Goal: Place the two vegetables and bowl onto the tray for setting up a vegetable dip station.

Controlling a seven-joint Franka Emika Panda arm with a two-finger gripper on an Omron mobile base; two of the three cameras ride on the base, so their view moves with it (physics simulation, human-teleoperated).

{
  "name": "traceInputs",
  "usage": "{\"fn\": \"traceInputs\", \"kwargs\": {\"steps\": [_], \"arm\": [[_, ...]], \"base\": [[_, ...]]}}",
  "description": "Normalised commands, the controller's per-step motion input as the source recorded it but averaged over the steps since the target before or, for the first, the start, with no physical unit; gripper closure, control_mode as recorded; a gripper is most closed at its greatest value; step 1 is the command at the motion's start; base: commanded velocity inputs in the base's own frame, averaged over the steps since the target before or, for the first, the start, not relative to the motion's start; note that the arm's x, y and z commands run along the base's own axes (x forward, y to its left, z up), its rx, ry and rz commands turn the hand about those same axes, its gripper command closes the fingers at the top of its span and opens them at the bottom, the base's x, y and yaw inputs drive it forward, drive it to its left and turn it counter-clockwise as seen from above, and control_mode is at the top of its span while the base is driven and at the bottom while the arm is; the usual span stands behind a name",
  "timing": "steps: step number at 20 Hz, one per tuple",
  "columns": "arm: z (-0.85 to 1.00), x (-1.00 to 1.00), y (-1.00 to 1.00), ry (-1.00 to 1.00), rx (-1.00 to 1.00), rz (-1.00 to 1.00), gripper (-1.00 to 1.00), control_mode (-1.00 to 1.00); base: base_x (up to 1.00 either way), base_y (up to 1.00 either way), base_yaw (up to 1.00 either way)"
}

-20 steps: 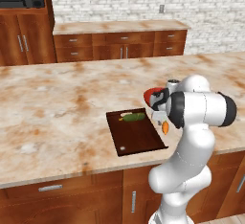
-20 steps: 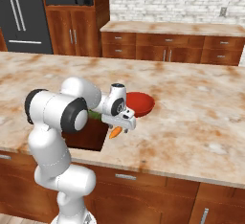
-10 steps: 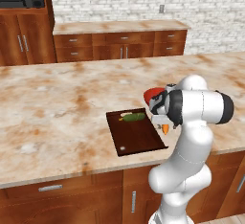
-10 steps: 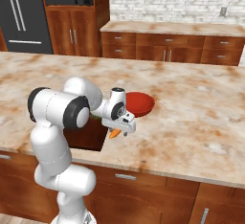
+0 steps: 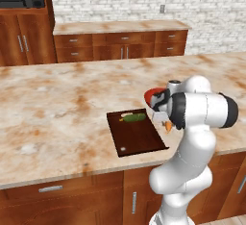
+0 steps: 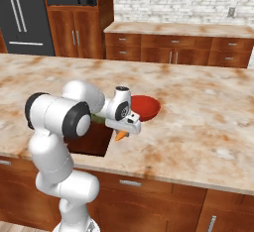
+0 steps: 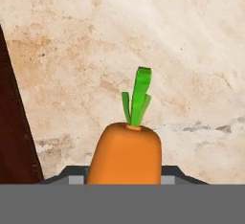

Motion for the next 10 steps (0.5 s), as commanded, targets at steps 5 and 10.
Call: {"fn": "traceInputs", "kwargs": {"steps": [5, 10], "arm": [[0.58, -0.34, 0.00, -0.01, 0.00, 0.02, 1.00, -1.00], [0.40, -0.11, 0.21, 0.01, 0.00, 0.21, 1.00, -1.00]], "base": [[0.00, 0.00, 0.00], [0.00, 0.00, 0.00]]}}
